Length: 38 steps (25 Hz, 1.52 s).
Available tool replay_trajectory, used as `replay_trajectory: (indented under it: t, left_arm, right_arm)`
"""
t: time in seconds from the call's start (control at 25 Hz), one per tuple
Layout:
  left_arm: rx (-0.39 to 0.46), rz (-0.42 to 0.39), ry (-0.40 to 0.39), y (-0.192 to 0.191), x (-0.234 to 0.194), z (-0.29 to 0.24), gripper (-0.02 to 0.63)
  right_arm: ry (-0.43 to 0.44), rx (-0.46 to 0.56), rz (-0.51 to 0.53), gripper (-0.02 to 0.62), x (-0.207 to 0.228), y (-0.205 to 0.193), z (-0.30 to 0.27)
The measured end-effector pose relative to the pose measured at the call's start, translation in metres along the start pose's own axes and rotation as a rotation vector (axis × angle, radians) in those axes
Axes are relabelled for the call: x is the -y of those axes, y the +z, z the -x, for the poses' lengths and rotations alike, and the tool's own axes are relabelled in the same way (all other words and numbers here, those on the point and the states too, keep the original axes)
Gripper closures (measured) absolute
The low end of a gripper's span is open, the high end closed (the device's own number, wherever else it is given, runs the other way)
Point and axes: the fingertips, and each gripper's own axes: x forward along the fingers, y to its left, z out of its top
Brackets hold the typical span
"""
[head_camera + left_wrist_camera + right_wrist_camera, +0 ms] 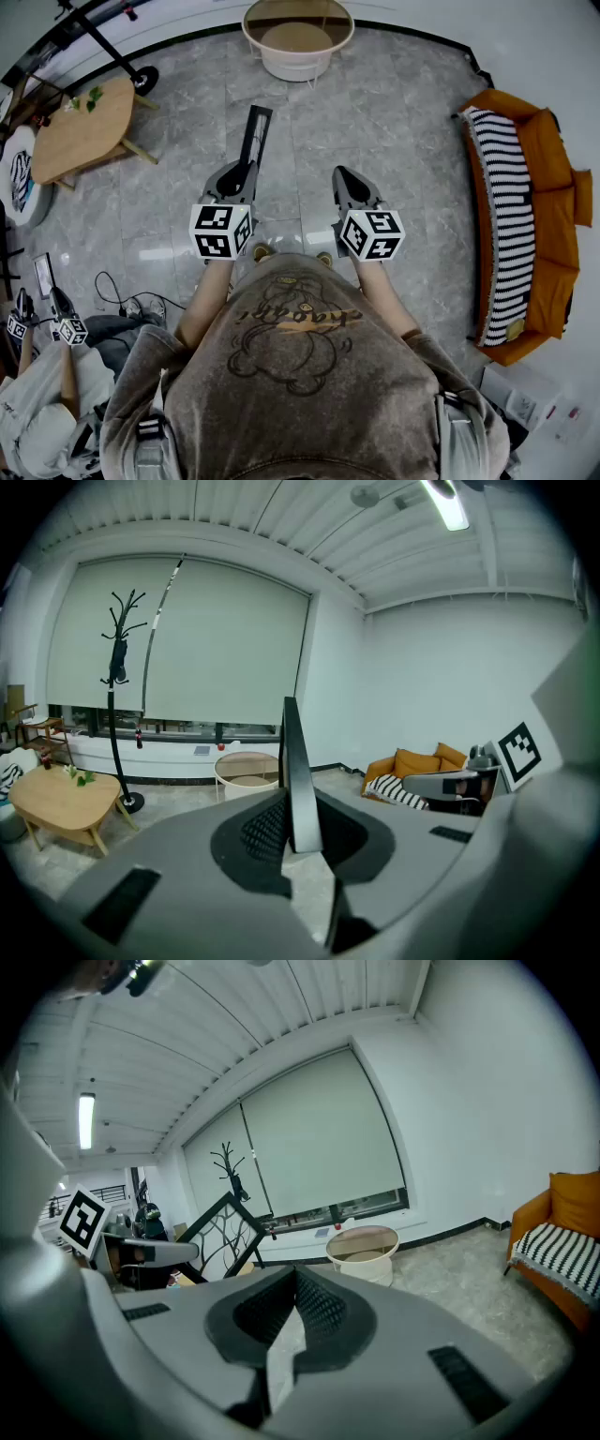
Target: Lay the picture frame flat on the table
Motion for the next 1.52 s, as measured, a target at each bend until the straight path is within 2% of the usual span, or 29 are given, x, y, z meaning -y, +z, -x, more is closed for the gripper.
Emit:
replay_trajectory:
  t: [0.52, 0.68, 0.92, 1.12, 1.32, 1.52]
  left_arm:
    - [0.005, 0.014, -0.013, -0.003, -0.011, 0.020, 0.545]
    - [0.009, 0.031, -0.027, -0.008, -0.022, 0.030, 0.545]
    - [0.012, -0.002, -0.042, -0.013, -0.021, 0.046, 0.545]
    - [0.011, -0.004, -0.060, -0.023, -0.057, 0.043, 0.545]
    - [0.010, -0.004, -0.079, -0.023, -0.066, 0.034, 0.545]
    - [-0.013, 0.015, -0.089, 0.001, -0.128, -0.014, 0.545]
  right_arm:
    - [0.059, 0.038, -0.031, 0.575, -0.040, 0.000, 0.002]
    - [0.051, 0.050, -0.040, 0.575, -0.055, -0.008, 0.002]
    - [0.042, 0.084, -0.065, 0.575, -0.070, -0.013, 0.012]
    - [0.017, 0.099, -0.070, 0.575, -0.087, -0.020, -0.014]
    - [-0.006, 0.096, -0.075, 0.575, -0.086, -0.019, -0.025]
    - [-0.021, 0.061, -0.083, 0.575, -0.088, 0.000, -0.101]
